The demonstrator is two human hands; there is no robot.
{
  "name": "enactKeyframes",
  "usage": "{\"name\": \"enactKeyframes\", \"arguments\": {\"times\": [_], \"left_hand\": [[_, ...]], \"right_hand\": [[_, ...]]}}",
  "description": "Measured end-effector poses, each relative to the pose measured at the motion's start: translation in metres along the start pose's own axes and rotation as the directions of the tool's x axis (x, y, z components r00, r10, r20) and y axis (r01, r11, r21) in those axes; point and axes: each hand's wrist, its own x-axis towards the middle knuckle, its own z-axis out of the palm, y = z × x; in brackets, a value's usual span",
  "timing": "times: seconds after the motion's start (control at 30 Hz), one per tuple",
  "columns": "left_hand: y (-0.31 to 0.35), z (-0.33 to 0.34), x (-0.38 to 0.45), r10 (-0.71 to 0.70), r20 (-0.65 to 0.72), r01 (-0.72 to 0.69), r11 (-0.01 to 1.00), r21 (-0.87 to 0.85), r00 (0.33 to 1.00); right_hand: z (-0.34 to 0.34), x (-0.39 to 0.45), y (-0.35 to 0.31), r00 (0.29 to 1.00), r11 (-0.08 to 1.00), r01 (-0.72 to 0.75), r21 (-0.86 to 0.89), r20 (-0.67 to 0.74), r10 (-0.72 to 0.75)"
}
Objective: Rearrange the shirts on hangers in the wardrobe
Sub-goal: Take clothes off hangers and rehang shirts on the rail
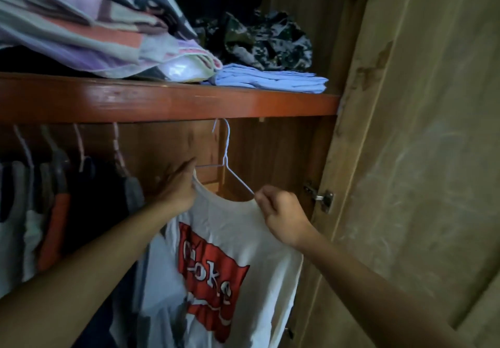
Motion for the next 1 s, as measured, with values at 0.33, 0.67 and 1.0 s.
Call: {"name": "enactKeyframes", "arguments": {"times": [0.33, 0.67, 1.0], "left_hand": [[0.112, 0.037, -0.042, 0.345, 0.051, -0.285, 0.843, -0.457, 0.937], [0.217, 0.057, -0.09, 0.616, -0.01, -0.538, 0.681, -0.497, 0.788], [0.345, 0.078, -0.139, 0.827, -0.009, -0.538, 0.357, -0.764, 0.562]], "right_hand": [[-0.131, -0.107, 0.036, 0.998, 0.993, -0.065, -0.094, -0.024, 0.063], [-0.253, -0.216, 0.036, 0.982, 0.959, -0.138, -0.247, -0.158, 0.101], [-0.316, -0.333, 0.011, 0.829, 0.811, -0.496, -0.312, -0.448, 0.334]]}}
